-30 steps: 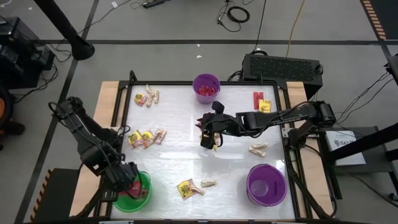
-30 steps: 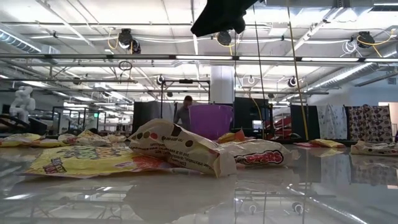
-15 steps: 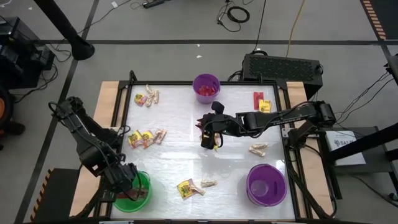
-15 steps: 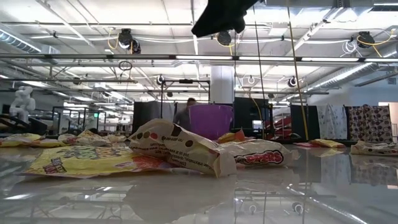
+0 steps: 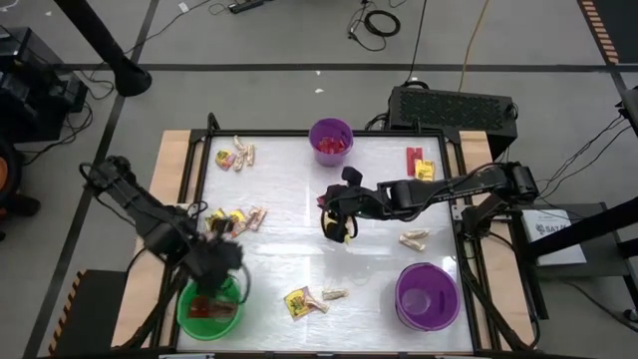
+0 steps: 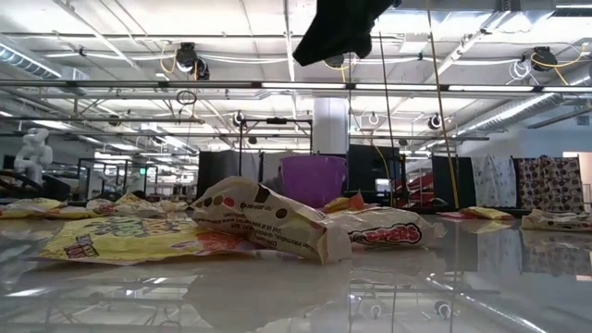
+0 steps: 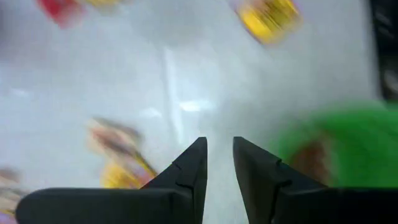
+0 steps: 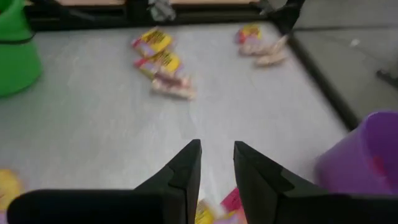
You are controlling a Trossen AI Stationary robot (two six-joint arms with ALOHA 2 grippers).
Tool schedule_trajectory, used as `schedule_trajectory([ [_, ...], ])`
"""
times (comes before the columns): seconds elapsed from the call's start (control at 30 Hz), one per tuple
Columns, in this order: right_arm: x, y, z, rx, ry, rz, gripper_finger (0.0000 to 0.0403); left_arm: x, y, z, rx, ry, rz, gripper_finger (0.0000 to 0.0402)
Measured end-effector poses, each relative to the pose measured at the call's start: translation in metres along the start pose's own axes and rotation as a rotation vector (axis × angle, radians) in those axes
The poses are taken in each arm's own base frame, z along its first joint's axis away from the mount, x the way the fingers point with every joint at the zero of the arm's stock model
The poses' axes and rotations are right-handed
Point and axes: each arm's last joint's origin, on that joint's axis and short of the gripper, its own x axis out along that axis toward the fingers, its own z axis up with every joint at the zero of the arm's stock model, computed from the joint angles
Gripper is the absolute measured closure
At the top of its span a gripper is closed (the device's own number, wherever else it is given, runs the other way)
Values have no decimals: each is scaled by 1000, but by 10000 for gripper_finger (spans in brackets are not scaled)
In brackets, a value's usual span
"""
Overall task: Sort candy by brand, put in halloween buckets
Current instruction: Put the red candy into the green bucket
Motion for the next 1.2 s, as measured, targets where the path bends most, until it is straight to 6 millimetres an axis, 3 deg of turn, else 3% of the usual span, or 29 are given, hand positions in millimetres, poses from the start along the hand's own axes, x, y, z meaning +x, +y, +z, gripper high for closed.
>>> schedule_trajectory([
  [0.23, -3, 3, -18, 122, 199, 86, 314, 24, 61, 43, 8, -215, 113, 315],
  [0.63, -24, 30, -49, 261, 478, 82, 314, 100, 154, 70, -26, -389, 5, 315],
  [0.93, -49, 45, -59, 207, 478, -2, 314, 160, 189, 78, -48, -345, -68, 315],
  [1.2, -93, 34, -59, 177, 417, -105, 314, 187, 211, 79, -67, -352, -37, 315],
])
